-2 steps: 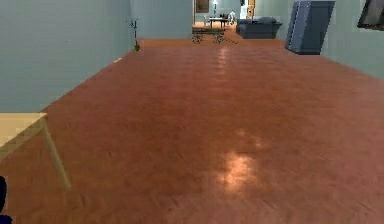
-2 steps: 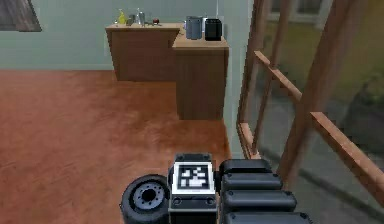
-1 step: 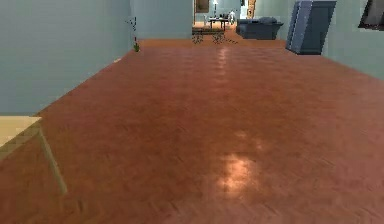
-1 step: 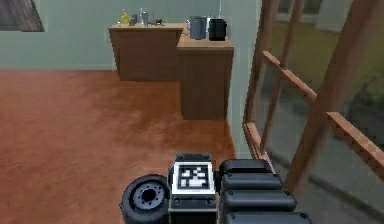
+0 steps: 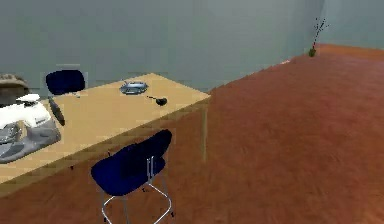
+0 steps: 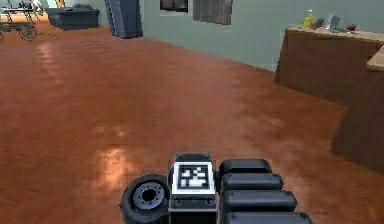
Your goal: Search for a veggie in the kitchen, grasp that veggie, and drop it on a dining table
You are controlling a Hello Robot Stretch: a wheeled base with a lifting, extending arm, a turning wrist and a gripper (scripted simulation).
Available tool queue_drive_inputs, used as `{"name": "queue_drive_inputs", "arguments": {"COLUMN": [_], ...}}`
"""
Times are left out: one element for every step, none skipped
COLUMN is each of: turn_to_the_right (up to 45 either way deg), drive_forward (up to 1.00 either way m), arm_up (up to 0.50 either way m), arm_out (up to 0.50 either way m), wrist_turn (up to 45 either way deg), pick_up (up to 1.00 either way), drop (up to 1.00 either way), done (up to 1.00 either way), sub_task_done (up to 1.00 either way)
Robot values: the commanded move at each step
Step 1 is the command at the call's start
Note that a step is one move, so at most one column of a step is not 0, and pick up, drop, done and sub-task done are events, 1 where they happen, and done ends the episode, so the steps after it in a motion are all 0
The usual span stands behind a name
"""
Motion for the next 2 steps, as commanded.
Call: {"name": "queue_drive_inputs", "arguments": {"turn_to_the_right": [-36.0,0.0], "drive_forward": [0.0,0.35], "arm_up": [0.0,0.0], "arm_out": [0.0,0.0], "wrist_turn": [0.0,0.0], "pick_up": [0.0,0.0], "drop": [0.0,0.0], "done": [0.0,0.0], "sub_task_done": [0.0,0.0]}}
